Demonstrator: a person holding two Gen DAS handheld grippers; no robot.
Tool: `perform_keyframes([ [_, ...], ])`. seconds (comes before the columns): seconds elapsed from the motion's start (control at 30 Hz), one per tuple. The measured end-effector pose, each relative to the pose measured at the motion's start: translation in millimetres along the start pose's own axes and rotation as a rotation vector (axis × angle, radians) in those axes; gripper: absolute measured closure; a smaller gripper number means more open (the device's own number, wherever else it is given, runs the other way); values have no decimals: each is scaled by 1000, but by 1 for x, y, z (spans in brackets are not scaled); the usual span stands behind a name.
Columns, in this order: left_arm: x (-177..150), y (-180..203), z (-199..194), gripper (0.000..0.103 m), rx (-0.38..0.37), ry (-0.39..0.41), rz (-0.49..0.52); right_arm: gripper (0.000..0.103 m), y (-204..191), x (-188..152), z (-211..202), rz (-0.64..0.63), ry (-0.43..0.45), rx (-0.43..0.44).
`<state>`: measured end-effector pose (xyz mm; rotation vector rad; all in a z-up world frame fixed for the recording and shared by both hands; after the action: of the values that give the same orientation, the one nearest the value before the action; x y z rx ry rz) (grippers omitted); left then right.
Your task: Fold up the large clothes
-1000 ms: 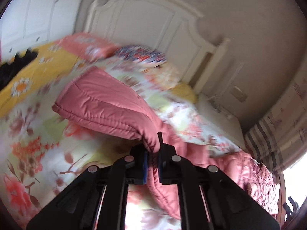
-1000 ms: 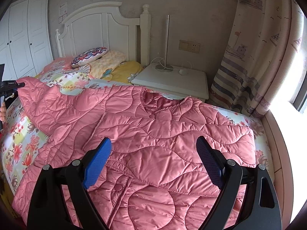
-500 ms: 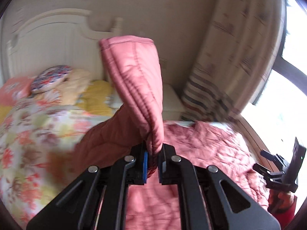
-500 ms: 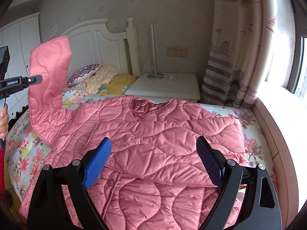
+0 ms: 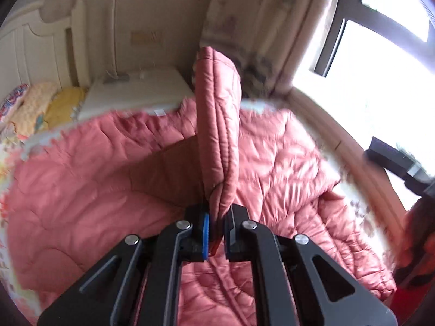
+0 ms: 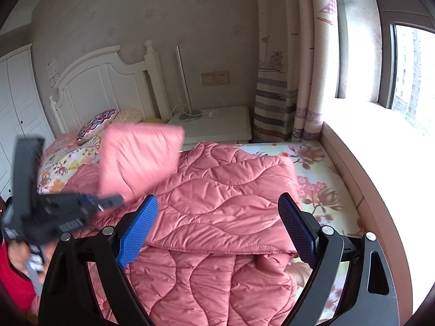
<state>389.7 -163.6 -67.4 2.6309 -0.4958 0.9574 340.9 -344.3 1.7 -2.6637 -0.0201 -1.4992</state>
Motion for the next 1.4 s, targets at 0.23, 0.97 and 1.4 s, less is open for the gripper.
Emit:
perform_keyframes([
  [0.23, -32, 6, 21, 96, 53, -27, 62, 17, -19, 41, -4, -21, 55, 83],
  [0.97, -45, 0, -51, 78, 70, 49, 61, 15, -69, 36, 109, -206, -386, 71],
  [1.4, -9, -8, -36, 75, 93, 115, 15, 25, -28, 54, 81, -230, -231, -96],
])
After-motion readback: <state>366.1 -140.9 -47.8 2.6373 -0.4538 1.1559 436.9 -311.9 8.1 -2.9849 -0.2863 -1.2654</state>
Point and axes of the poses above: each gripper's, at about its wrist camera, not at the fingertips, and z roughly the way its jaws point, y to its right, x to its top, the point moved 9 cm from there along z, roughly the way its jaws point
